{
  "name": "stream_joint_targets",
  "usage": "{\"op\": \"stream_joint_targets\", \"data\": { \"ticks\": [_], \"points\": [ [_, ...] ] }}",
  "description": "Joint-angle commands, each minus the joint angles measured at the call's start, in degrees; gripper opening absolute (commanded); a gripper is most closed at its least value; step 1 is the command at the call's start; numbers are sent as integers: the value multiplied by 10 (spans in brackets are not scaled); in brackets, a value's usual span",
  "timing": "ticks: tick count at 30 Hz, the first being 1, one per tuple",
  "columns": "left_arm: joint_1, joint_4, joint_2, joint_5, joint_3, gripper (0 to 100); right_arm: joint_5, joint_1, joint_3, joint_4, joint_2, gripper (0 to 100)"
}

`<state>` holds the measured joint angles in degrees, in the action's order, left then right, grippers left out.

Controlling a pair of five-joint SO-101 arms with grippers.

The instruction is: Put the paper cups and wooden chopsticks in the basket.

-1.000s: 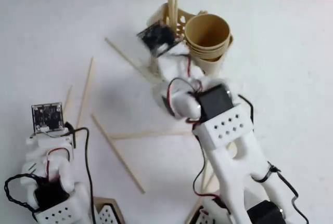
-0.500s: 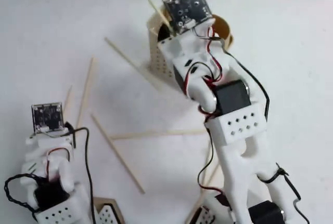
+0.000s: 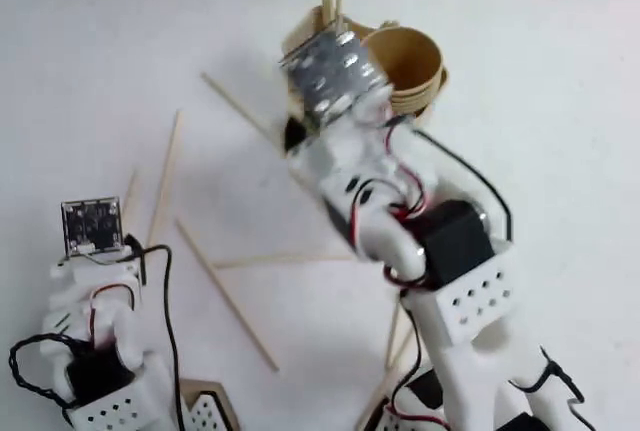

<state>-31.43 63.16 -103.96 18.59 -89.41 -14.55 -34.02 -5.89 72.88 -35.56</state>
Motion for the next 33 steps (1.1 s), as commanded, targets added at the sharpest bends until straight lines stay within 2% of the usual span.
{"op": "stream_joint_targets", "data": {
  "ticks": [1, 5, 15, 20, 26, 31, 33],
  "points": [
    [-2, -3, -6, 6, 3, 192, -1, -32, 6, 68, -18, 17],
    [-2, -3, -6, 6, 3, 192, -4, -37, -91, 63, -17, 17],
    [-1, -3, -6, 6, 3, 192, -70, -37, -352, -105, -17, 19],
    [-1, -3, -6, 6, 3, 192, -107, -39, -419, -175, -17, 19],
    [-1, -3, -6, 6, 3, 192, -109, -66, -478, -227, -16, 24],
    [-1, -3, -6, 6, 3, 192, -105, -55, -500, -239, -15, 131],
    [-1, -3, -6, 6, 3, 192, -105, -54, -498, -236, -5, 142]
  ]
}}
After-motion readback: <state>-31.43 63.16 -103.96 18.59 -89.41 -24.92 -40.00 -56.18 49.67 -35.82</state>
